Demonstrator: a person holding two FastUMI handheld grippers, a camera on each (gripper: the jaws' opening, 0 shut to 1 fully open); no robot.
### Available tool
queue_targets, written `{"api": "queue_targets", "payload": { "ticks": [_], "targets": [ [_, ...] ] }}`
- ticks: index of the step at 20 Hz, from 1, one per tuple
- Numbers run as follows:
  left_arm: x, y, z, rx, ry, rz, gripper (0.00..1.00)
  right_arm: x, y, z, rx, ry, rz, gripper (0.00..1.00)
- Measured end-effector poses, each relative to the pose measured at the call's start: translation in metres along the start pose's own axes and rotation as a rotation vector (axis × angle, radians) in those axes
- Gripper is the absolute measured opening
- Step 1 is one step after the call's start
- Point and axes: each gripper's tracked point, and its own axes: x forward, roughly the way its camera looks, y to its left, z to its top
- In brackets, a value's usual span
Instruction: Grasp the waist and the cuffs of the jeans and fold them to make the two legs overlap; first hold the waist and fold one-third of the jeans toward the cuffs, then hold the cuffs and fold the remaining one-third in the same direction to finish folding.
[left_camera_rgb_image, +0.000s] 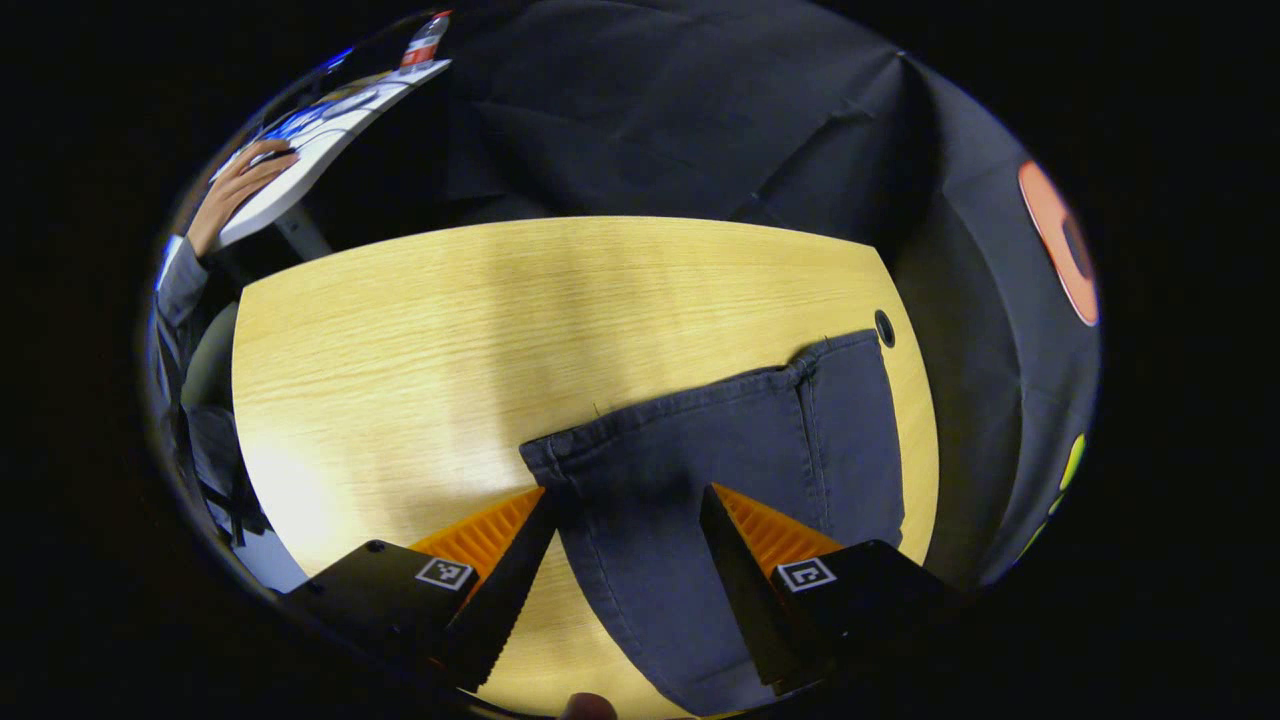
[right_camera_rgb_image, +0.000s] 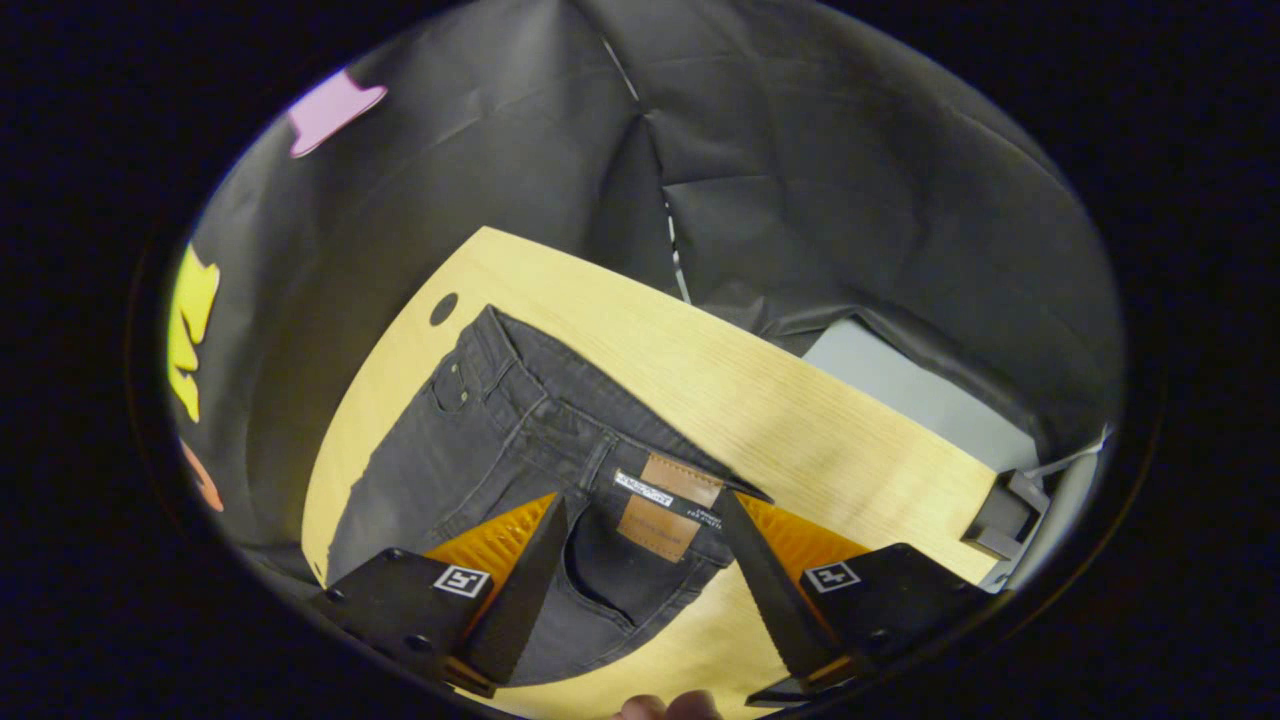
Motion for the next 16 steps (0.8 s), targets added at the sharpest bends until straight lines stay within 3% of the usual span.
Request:
{"api": "queue_targets", "payload": {
  "ticks": [4,5,8,10,12,14,15,16],
  "targets": [
    [0.001,0.001,0.002,0.005,0.004,0.02,0.93,-0.002,-0.005,-0.003,-0.099,0.01,-0.053,0.93],
    [0.001,0.001,0.003,0.003,0.005,0.018,0.93,-0.005,-0.009,0.0,-0.116,-0.003,-0.065,0.96],
    [0.0,0.001,0.003,0.003,0.009,0.009,0.93,-0.007,-0.022,-0.007,-0.087,0.019,-0.091,0.98],
    [0.001,0.0,0.003,0.006,0.011,0.021,0.93,-0.001,-0.029,-0.017,-0.046,0.061,-0.11,0.93],
    [0.002,-0.001,0.003,0.032,0.017,0.033,0.93,0.006,-0.022,-0.012,-0.068,0.046,-0.114,0.98],
    [0.004,-0.007,0.0,0.036,0.03,0.033,0.9,0.007,-0.022,-0.012,-0.127,0.078,-0.179,0.98],
    [0.005,-0.005,0.001,0.045,0.03,0.062,0.87,0.01,-0.022,-0.013,-0.154,0.085,-0.219,0.92],
    [0.007,-0.005,0.002,0.051,0.036,0.081,0.81,0.012,-0.023,-0.015,-0.172,0.097,-0.272,0.92]
  ]
}}
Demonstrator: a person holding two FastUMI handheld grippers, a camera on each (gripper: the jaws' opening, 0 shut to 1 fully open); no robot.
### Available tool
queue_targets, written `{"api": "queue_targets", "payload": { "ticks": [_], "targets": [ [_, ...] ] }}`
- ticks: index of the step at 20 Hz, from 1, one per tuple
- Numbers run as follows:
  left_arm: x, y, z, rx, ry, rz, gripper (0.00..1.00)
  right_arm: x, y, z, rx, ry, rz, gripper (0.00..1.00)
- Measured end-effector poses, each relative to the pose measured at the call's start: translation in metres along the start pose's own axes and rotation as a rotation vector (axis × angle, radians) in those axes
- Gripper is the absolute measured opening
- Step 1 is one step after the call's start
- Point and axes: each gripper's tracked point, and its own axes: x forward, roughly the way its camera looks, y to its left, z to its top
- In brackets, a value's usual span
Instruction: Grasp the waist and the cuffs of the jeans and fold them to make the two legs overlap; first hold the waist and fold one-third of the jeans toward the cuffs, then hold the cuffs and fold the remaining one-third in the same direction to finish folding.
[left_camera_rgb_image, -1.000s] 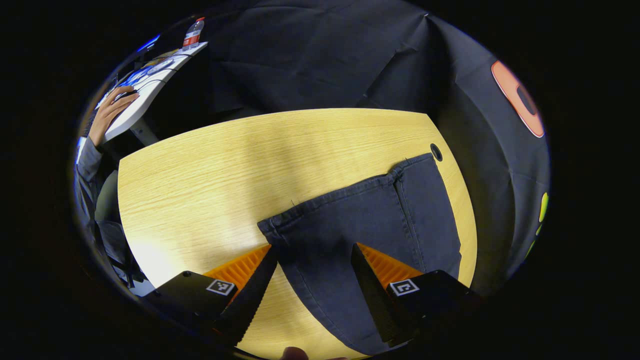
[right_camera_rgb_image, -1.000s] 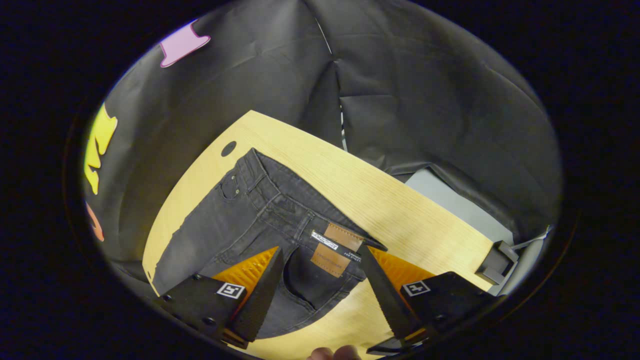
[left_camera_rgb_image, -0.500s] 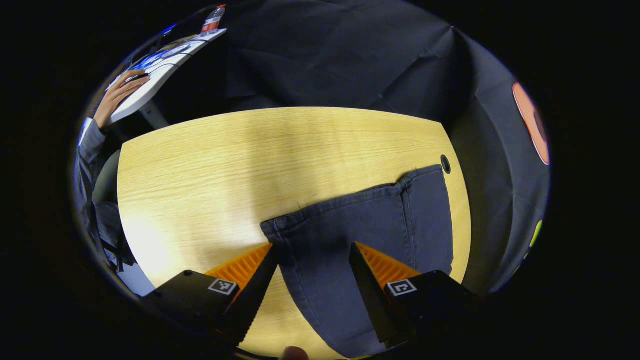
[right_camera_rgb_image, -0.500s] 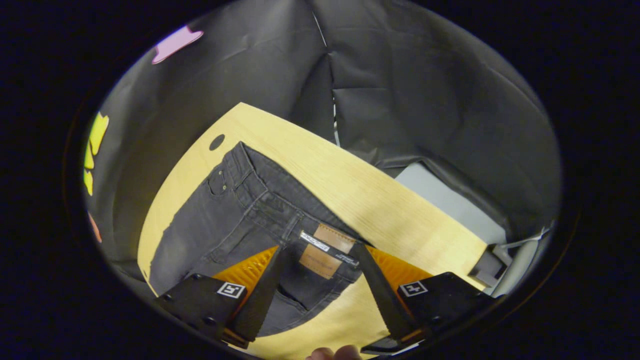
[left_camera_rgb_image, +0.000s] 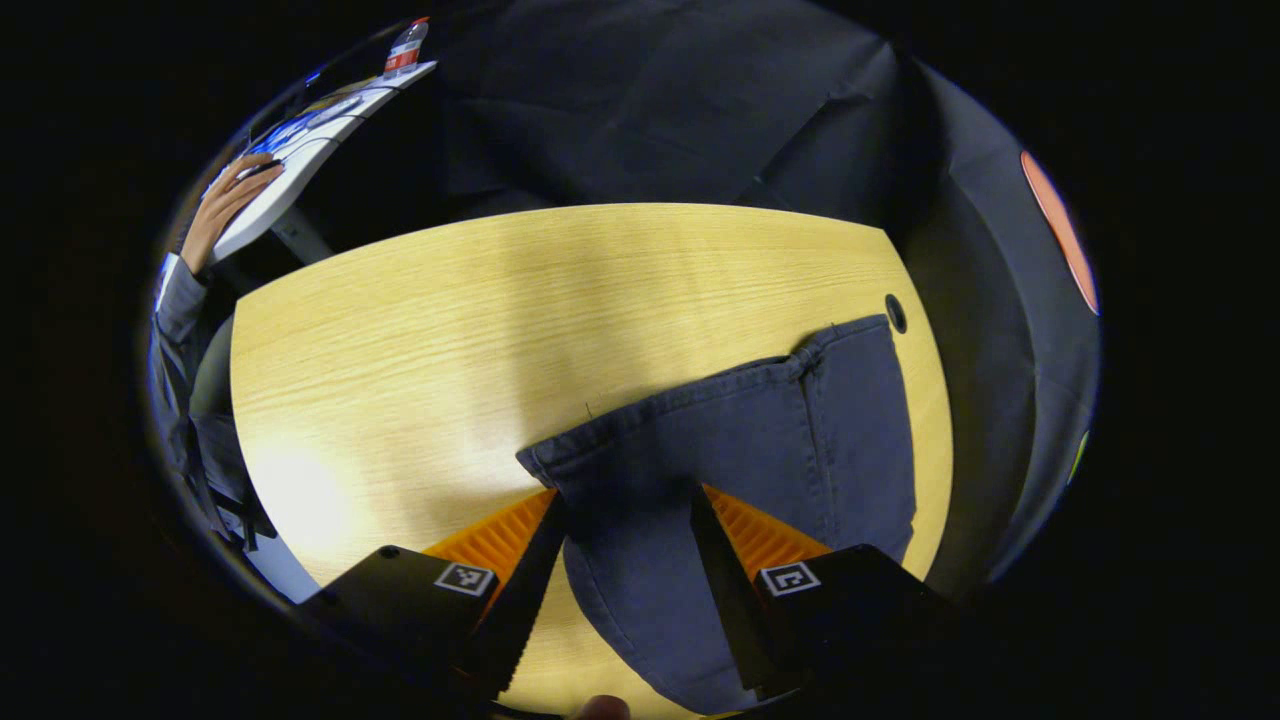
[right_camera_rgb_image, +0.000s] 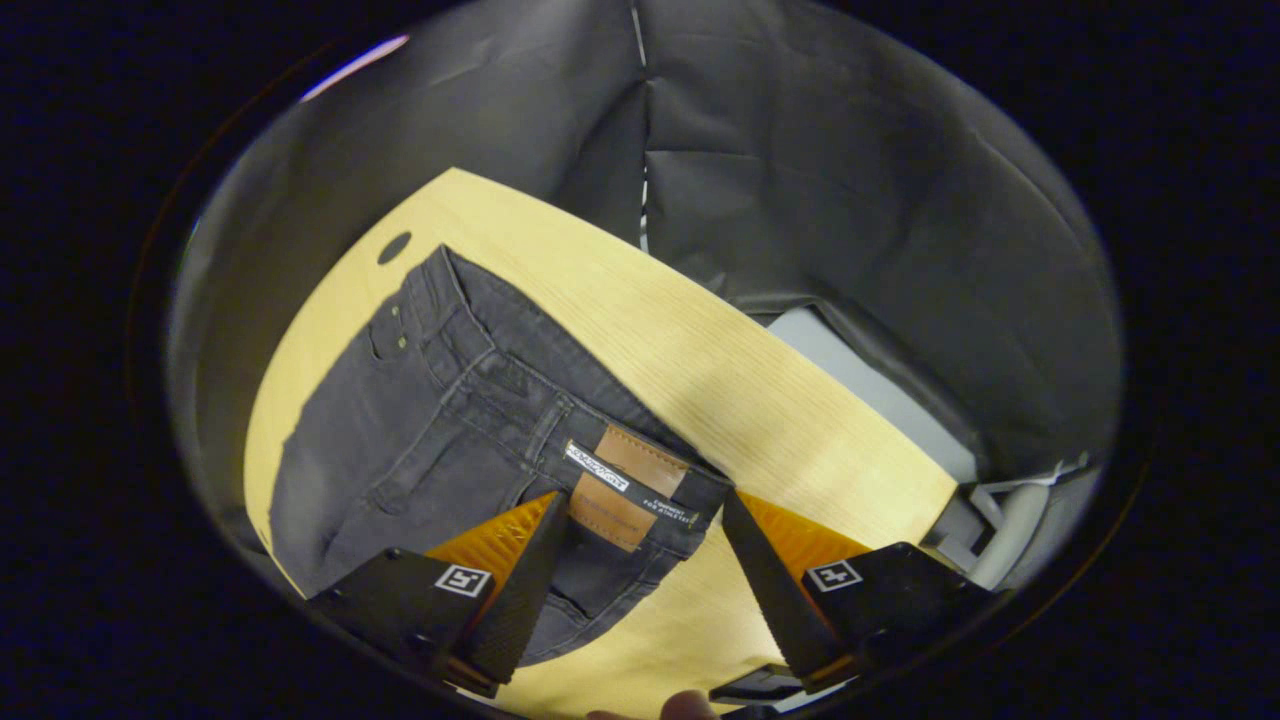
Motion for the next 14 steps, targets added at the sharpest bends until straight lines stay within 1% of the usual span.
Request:
{"api": "queue_targets", "payload": {
  "ticks": [2,3,4,5,6,7,8,9,10,11,12,14],
  "targets": [
    [0.004,-0.004,0.0,0.025,0.008,0.021,0.78,0.001,0.01,0.003,0.029,0.007,-0.017,0.88],
    [0.005,-0.005,0.0,0.044,0.01,0.033,0.77,0.002,0.01,0.003,0.035,0.002,-0.011,0.87],
    [0.004,-0.002,0.001,0.058,0.006,0.056,0.71,0.003,0.01,0.005,0.02,-0.003,-0.008,0.77],
    [0.005,0.001,0.001,0.068,0.002,0.086,0.74,0.003,0.013,0.005,0.0,-0.011,0.013,0.72],
    [0.005,0.002,0.0,0.078,0.001,0.094,0.52,0.002,0.018,0.006,-0.021,-0.009,0.034,0.62],
    [0.006,-0.001,0.0,0.09,0.0,0.088,0.53,0.004,0.023,0.006,-0.026,-0.007,0.048,0.52],
    [0.008,-0.005,-0.001,0.096,-0.001,0.074,0.31,0.003,0.026,0.005,-0.019,0.001,0.05,0.42],
    [0.01,-0.006,-0.003,0.092,0.003,0.05,0.24,0.003,0.028,0.005,-0.01,-0.002,0.064,0.32],
    [0.009,-0.011,-0.003,0.08,0.002,0.023,0.13,0.0,0.029,0.006,-0.006,-0.004,0.082,0.25],
    [0.008,-0.015,-0.004,0.067,0.004,0.003,0.11,0.0,0.028,0.003,-0.002,0.011,0.099,0.18],
    [0.005,-0.016,-0.005,0.065,0.001,-0.011,0.07,-0.001,0.028,0.003,0.007,0.008,0.121,0.2],
    [-0.003,-0.019,-0.003,0.085,0.001,-0.037,0.06,-0.004,0.03,0.003,0.025,0.022,0.162,0.15]
  ]
}}
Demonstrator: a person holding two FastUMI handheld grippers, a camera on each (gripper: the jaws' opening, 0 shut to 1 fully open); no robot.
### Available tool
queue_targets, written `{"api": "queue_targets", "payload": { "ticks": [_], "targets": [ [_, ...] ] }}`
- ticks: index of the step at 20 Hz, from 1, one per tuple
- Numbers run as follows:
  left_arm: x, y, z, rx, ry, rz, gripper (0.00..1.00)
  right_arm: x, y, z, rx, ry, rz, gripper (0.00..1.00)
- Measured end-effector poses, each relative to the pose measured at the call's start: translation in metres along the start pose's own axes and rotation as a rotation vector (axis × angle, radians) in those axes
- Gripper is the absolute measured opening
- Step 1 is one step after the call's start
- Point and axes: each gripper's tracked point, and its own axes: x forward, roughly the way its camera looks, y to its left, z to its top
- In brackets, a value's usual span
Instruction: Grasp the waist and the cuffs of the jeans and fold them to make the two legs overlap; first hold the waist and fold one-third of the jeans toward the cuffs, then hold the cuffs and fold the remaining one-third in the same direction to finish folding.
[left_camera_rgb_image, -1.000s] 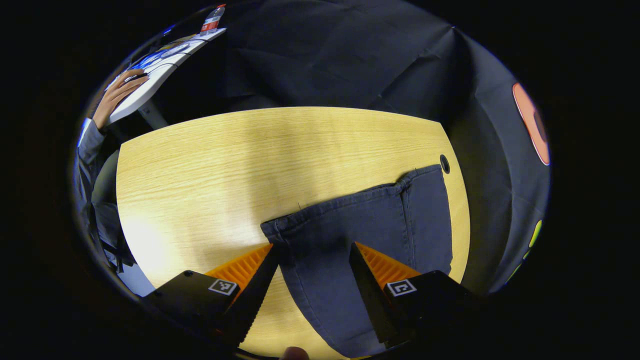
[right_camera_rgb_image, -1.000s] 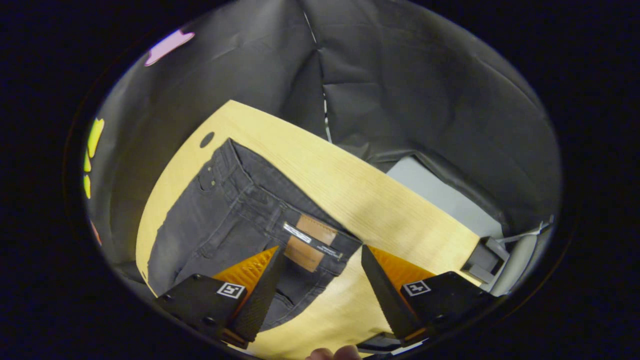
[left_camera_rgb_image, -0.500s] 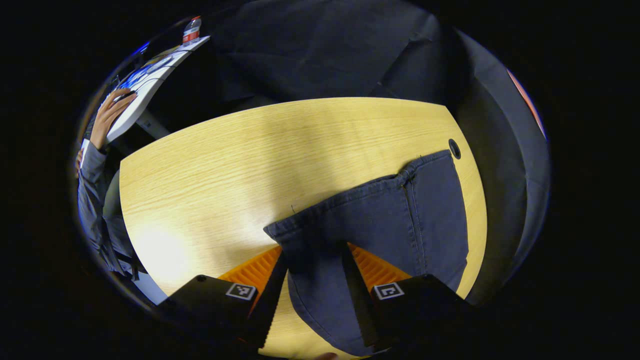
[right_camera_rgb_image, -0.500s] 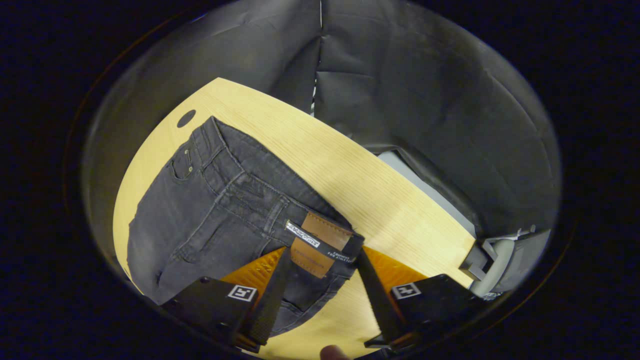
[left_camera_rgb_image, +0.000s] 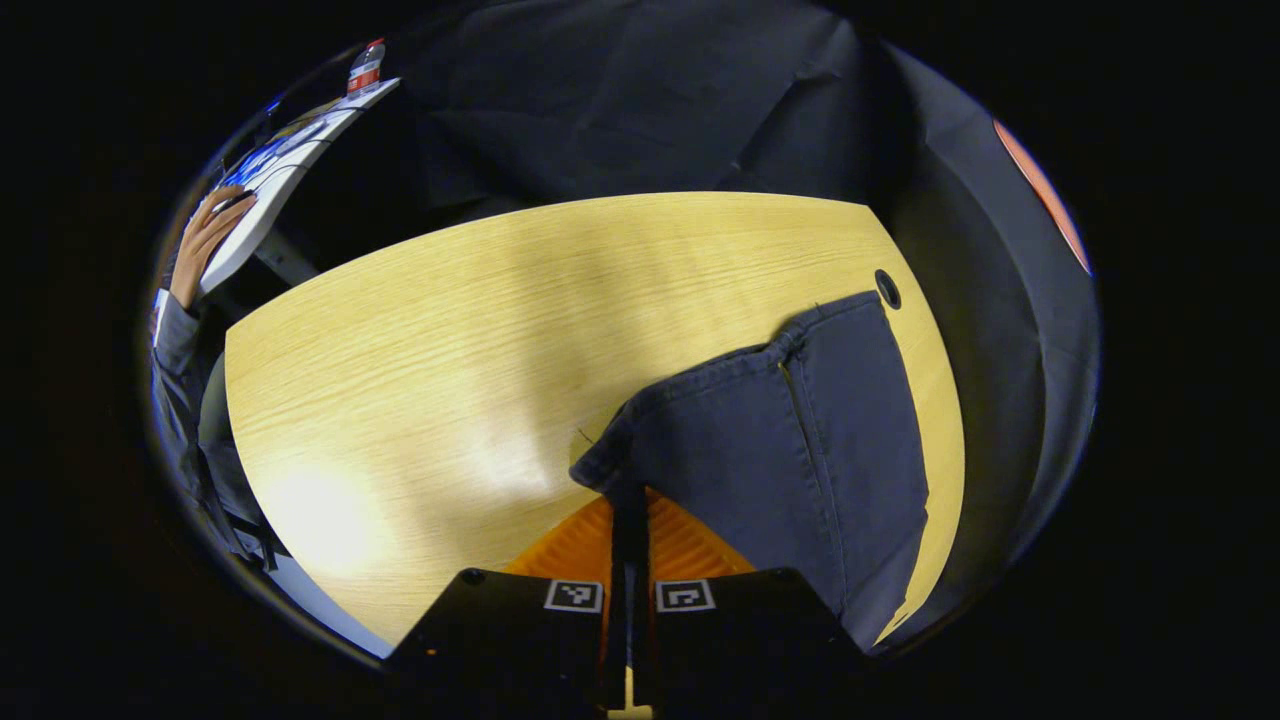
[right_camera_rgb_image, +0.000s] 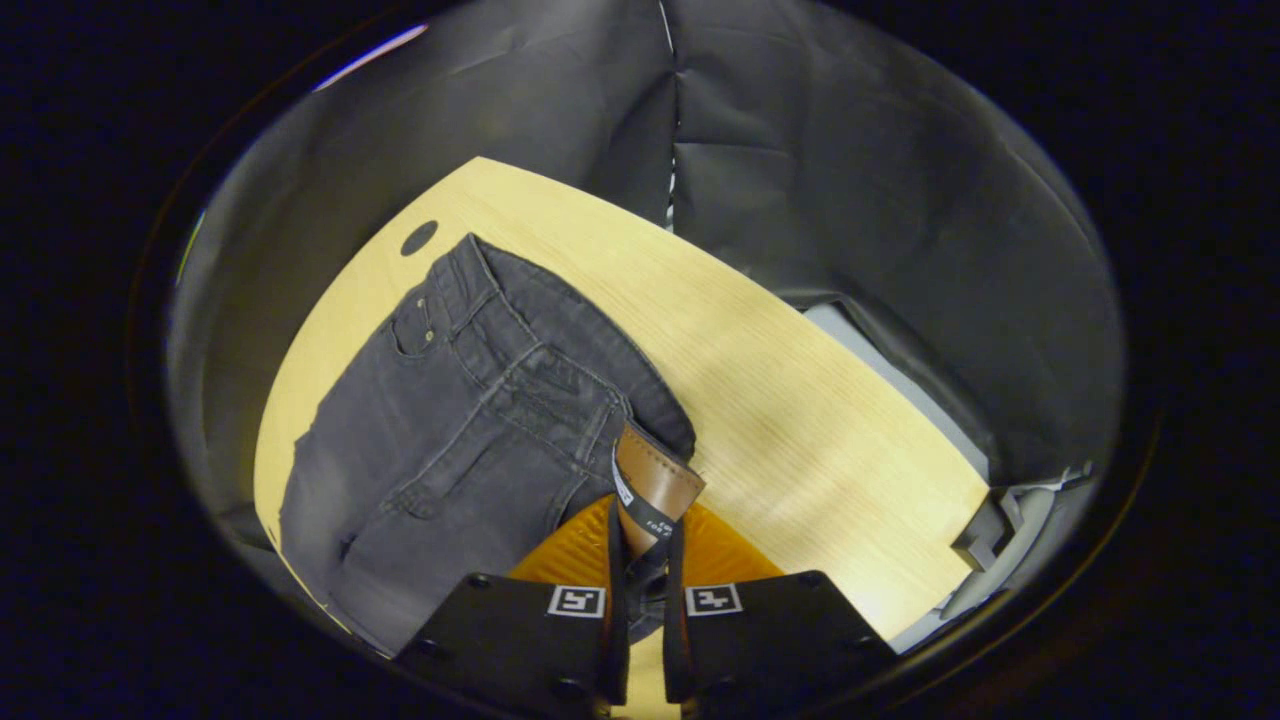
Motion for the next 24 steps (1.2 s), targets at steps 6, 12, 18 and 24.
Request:
{"api": "queue_targets", "payload": {
  "ticks": [6,12,18,24],
  "targets": [
    [-0.044,-0.023,0.001,-0.03,0.003,-0.098,0.05,-0.044,0.02,0.006,0.081,0.009,0.152,0.1],
    [-0.08,-0.046,0.01,-0.22,0.086,-0.121,0.05,-0.083,0.068,0.023,0.398,0.131,0.38,0.1],
    [-0.086,-0.092,0.037,-0.24,0.127,-0.121,0.05,-0.094,0.112,0.055,0.454,0.142,0.437,0.1],
    [-0.065,-0.131,0.053,-0.253,0.162,-0.06,0.0,-0.082,0.137,0.084,0.526,0.156,0.441,0.09]
  ]
}}
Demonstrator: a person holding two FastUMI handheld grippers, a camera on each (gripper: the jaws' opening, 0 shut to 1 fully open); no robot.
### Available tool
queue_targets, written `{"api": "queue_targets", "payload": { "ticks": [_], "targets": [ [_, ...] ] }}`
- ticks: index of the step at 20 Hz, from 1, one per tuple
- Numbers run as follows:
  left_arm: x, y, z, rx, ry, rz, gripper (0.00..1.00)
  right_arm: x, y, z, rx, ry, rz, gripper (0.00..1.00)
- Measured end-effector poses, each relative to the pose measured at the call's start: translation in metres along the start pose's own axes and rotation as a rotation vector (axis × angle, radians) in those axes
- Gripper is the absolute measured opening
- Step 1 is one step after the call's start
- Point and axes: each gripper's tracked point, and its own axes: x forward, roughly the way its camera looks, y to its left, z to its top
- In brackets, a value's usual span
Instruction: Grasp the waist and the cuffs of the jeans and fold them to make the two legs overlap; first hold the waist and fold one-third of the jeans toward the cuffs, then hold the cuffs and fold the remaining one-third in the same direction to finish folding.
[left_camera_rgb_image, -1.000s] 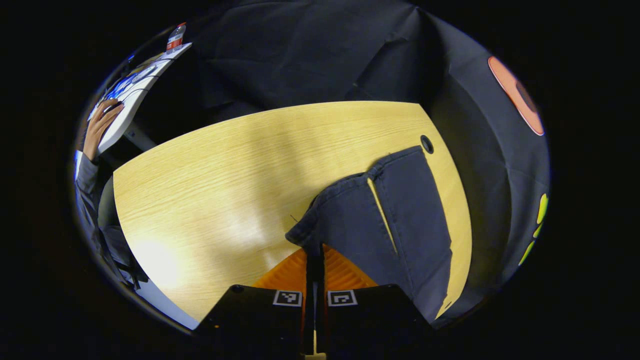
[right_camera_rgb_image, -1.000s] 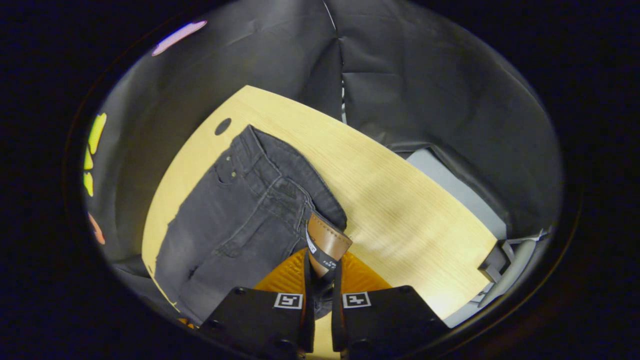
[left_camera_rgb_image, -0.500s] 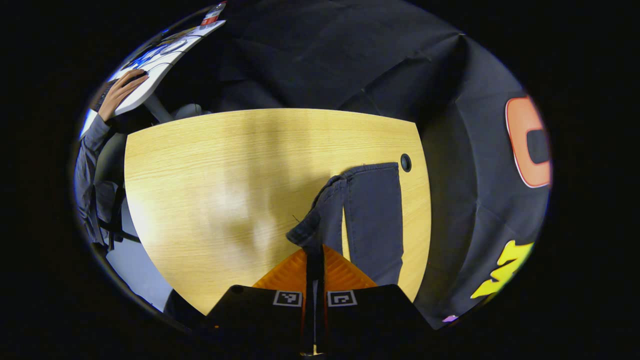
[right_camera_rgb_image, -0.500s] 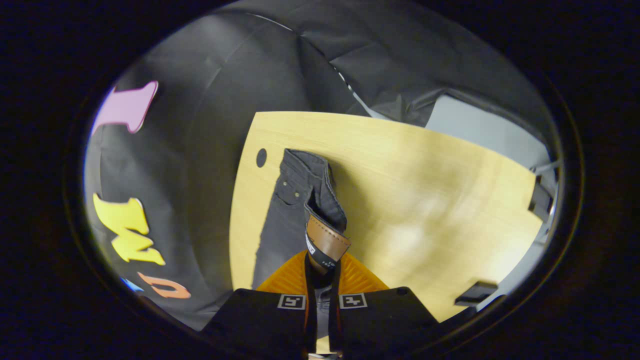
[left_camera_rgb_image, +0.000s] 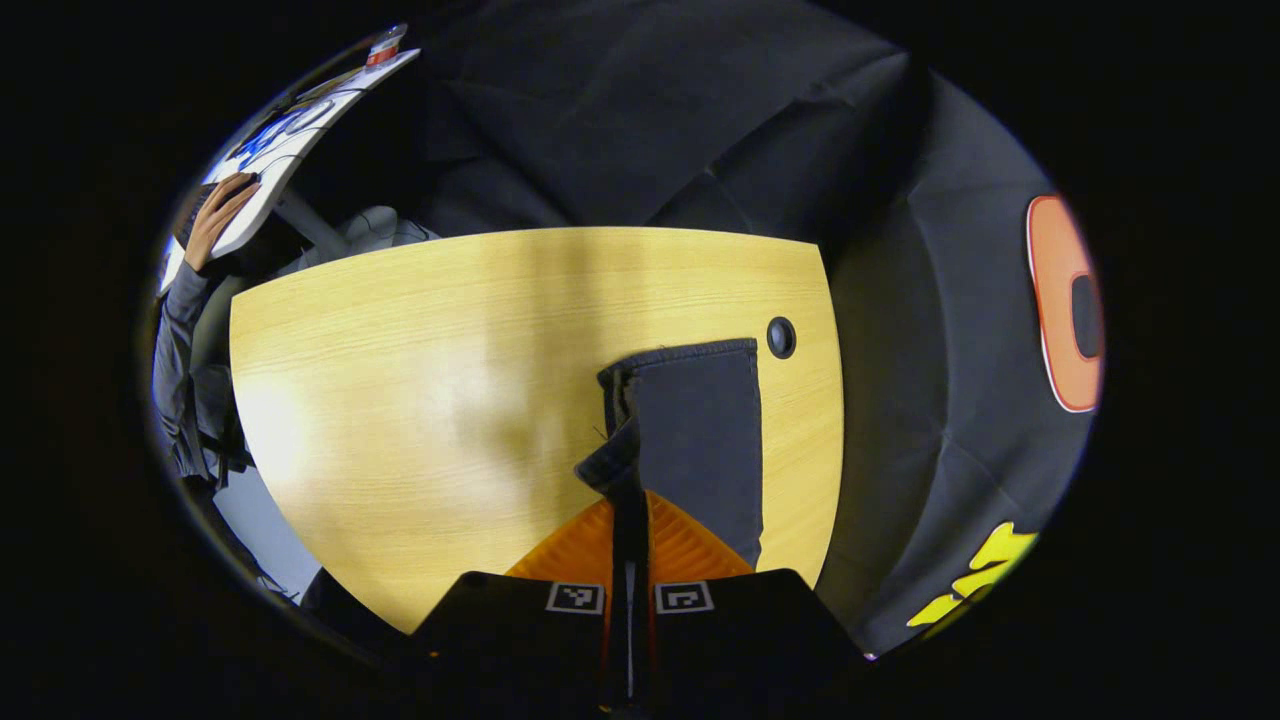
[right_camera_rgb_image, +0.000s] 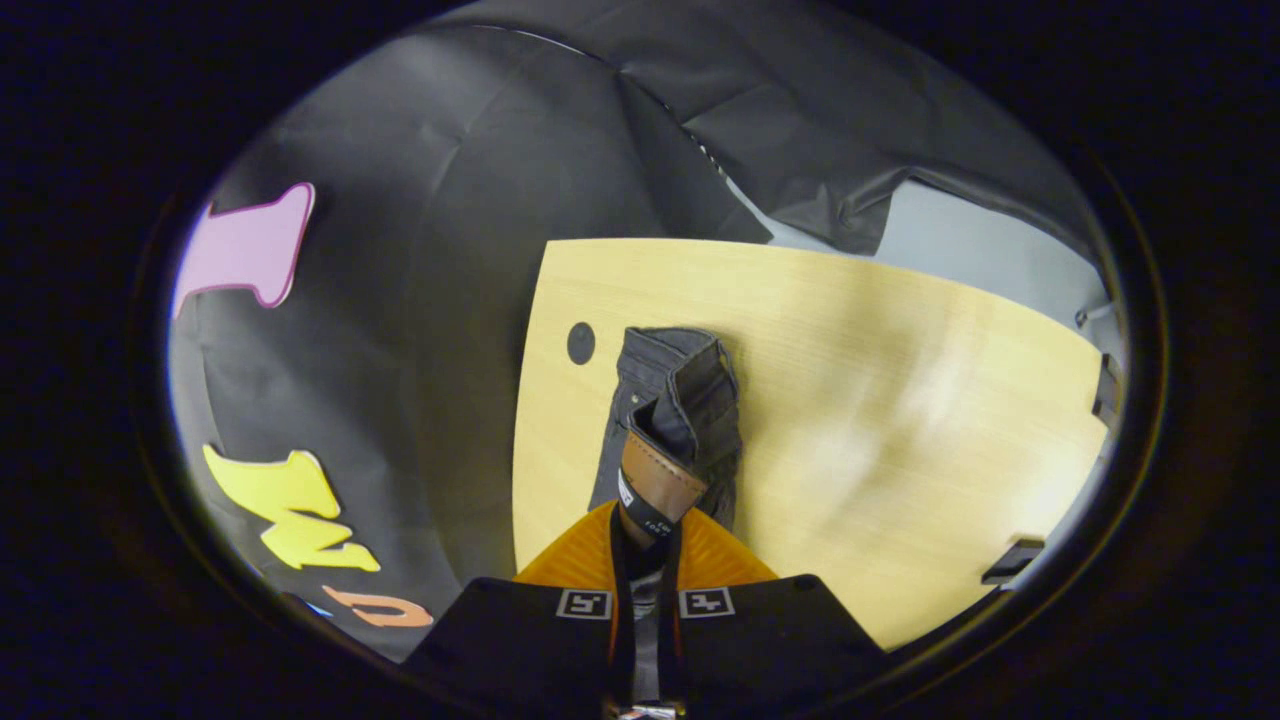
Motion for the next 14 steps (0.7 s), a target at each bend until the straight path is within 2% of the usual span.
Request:
{"api": "queue_targets", "payload": {
  "ticks": [1,2,3,4,6,7,8,9,12,14],
  "targets": [
    [0.006,-0.009,-0.002,-0.005,0.012,0.011,0.05,0.006,0.005,0.002,0.014,0.001,-0.004,0.1],
    [0.012,-0.018,-0.005,-0.01,0.027,0.021,0.05,0.009,0.012,0.003,0.033,-0.001,-0.004,0.09],
    [0.018,-0.028,-0.008,-0.011,0.042,0.029,0.05,0.016,0.022,0.002,0.049,0.002,-0.003,0.13],
    [0.023,-0.038,-0.008,-0.01,0.051,0.041,0.05,0.024,0.032,0.005,0.076,-0.003,-0.001,0.1],
    [0.034,-0.058,-0.003,-0.016,0.048,0.055,0.05,0.035,0.047,0.014,0.134,-0.022,0.014,0.1],
    [0.035,-0.064,0.003,-0.023,0.036,0.061,0.05,0.039,0.051,0.02,0.154,-0.039,0.015,0.13],
    [0.037,-0.067,0.011,-0.034,0.019,0.07,0.05,0.045,0.051,0.027,0.172,-0.06,0.008,0.05],
    [0.042,-0.069,0.019,-0.04,0.007,0.081,0.05,0.052,0.048,0.033,0.178,-0.072,-0.004,0.1],
    [0.063,-0.065,0.03,-0.062,-0.008,0.127,0.05,0.082,0.057,0.042,0.175,-0.099,-0.021,0.1],
    [0.085,-0.07,0.037,-0.11,-0.004,0.124,0.05,0.105,0.069,0.043,0.137,-0.124,-0.041,0.09]
  ]
}}
